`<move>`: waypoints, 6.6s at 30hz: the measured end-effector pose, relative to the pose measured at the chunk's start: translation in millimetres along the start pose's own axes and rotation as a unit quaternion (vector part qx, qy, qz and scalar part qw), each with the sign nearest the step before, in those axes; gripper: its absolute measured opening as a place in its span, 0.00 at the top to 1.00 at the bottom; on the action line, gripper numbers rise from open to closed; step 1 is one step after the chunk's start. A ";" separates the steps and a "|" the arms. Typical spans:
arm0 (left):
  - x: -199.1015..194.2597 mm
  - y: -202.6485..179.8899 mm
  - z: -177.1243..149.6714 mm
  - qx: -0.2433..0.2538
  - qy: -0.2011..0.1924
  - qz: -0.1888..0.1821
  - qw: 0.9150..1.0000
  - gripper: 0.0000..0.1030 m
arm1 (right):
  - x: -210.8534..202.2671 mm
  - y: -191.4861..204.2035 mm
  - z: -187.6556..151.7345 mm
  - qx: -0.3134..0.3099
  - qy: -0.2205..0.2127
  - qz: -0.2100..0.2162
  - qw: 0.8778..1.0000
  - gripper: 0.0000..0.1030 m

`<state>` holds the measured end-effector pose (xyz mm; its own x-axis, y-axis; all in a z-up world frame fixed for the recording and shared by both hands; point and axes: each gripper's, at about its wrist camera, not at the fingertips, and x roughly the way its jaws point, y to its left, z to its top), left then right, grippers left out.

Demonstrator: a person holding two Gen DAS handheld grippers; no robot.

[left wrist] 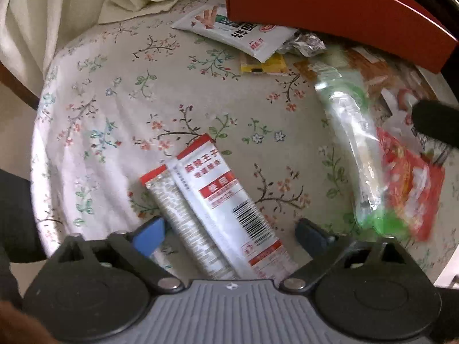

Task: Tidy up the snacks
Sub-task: 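Grasp the green bamboo-shoot packet with the right tool while the left grasps the red-white strip packet, then lift both held packets and carry them over the red box, then lower both packets into the red box and open both tools, then move both tools back toward the remaining snacks beside the box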

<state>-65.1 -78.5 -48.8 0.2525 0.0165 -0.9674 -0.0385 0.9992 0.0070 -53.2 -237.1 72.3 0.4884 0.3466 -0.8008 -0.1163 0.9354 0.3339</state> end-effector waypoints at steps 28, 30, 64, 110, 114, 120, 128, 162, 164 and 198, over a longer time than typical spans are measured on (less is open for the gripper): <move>-13.5 56.9 1.8 0.078 -0.058 -0.079 0.992 0.59 | 84.9 55.7 -36.3 -0.100 0.129 -0.089 0.983 0.55; -14.0 60.9 2.5 0.077 -0.061 -0.093 0.991 0.59 | 83.2 52.3 -34.0 -0.081 0.128 -0.094 0.984 0.57; -76.3 71.6 58.7 0.031 -0.174 -0.197 0.964 0.61 | 27.5 34.0 26.8 0.028 -0.028 -0.017 0.999 0.58; -27.1 -35.4 236.2 0.069 -0.214 -0.104 0.969 0.63 | 121.5 -48.4 165.5 -0.014 -0.008 -0.139 0.990 0.59; -6.4 -41.5 236.9 0.078 -0.199 -0.090 0.973 0.63 | 142.1 -53.8 157.2 -0.015 0.012 -0.147 0.989 0.59; 22.7 -50.3 235.4 0.094 -0.177 -0.068 0.977 0.63 | 168.1 -61.8 143.6 -0.011 0.035 -0.153 0.988 0.59; 21.8 -52.5 232.8 0.120 -0.173 -0.068 0.975 0.62 | 172.2 -58.8 136.5 -0.019 0.052 -0.184 0.981 0.51; -40.6 -15.4 189.2 0.122 -0.169 -0.116 0.971 0.54 | 80.6 -11.9 103.6 0.004 -0.021 -0.187 0.982 0.30; -44.9 -10.5 182.3 0.127 -0.169 -0.118 0.970 0.53 | 76.0 -6.9 97.1 0.001 -0.021 -0.184 0.983 0.30; 36.8 22.5 176.3 0.086 -0.136 -0.220 0.962 0.42 | 153.9 -25.3 71.9 0.097 0.038 -0.128 0.986 0.34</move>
<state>113.8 -49.2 -39.7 0.4526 -0.4249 -0.7840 0.2854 0.9020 -0.3241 87.1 -212.4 -23.7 0.4138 0.1108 -0.9036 0.1732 0.9648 0.1977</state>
